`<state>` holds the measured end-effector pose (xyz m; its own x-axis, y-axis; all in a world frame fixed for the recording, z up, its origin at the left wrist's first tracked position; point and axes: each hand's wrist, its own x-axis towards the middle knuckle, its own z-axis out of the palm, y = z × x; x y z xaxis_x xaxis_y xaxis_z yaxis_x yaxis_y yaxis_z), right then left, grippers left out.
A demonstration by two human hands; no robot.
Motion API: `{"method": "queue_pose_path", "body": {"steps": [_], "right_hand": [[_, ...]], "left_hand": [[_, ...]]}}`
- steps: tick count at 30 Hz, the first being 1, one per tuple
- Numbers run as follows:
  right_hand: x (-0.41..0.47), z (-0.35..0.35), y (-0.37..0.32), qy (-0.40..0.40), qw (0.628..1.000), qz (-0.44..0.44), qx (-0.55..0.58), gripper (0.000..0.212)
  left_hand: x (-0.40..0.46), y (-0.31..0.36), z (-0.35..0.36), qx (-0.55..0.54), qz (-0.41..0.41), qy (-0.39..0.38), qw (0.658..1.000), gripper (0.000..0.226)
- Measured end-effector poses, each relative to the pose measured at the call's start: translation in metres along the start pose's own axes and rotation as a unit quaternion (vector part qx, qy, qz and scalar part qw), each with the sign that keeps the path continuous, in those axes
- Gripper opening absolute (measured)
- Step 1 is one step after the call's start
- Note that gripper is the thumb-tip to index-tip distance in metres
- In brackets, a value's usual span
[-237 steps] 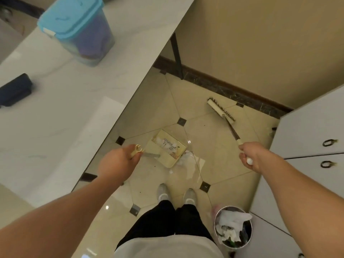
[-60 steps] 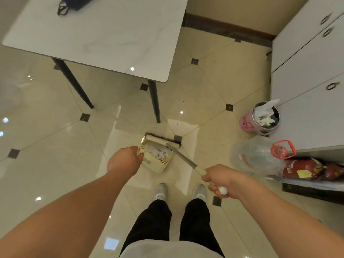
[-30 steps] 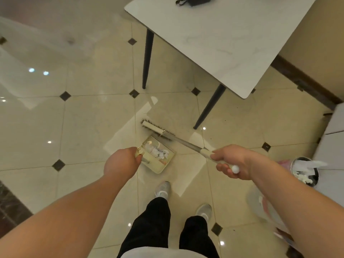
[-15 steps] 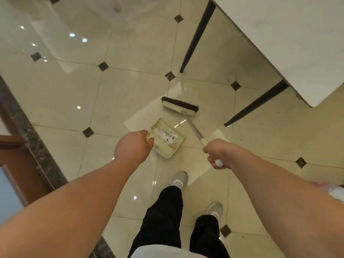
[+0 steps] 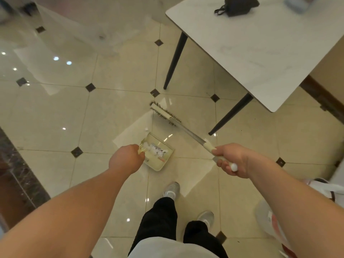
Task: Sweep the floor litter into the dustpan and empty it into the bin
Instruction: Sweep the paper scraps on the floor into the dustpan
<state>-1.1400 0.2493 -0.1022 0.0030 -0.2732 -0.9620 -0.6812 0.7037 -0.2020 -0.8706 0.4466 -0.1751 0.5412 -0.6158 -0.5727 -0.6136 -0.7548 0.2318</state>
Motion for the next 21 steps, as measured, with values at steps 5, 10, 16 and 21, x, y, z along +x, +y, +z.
{"method": "queue_pose_path", "body": {"steps": [5, 10, 16, 21], "right_hand": [[0.029, 0.031, 0.024, 0.039, 0.999, 0.009, -0.018, 0.012], [0.023, 0.023, 0.075, 0.010, 0.995, 0.061, -0.074, 0.011], [-0.014, -0.050, 0.088, -0.026, 0.998, 0.048, 0.024, 0.025], [-0.025, -0.047, 0.062, -0.008, 1.000, -0.013, 0.011, 0.019]], "left_hand": [[-0.005, 0.004, 0.011, 0.019, 0.019, 0.000, 1.000, 0.027], [-0.002, 0.020, 0.019, 0.028, 0.034, -0.008, 0.999, 0.028], [-0.002, 0.040, 0.026, 0.048, 0.040, 0.008, 0.998, 0.030], [-0.013, 0.027, 0.025, 0.038, 0.040, 0.025, 0.998, 0.027]]}}
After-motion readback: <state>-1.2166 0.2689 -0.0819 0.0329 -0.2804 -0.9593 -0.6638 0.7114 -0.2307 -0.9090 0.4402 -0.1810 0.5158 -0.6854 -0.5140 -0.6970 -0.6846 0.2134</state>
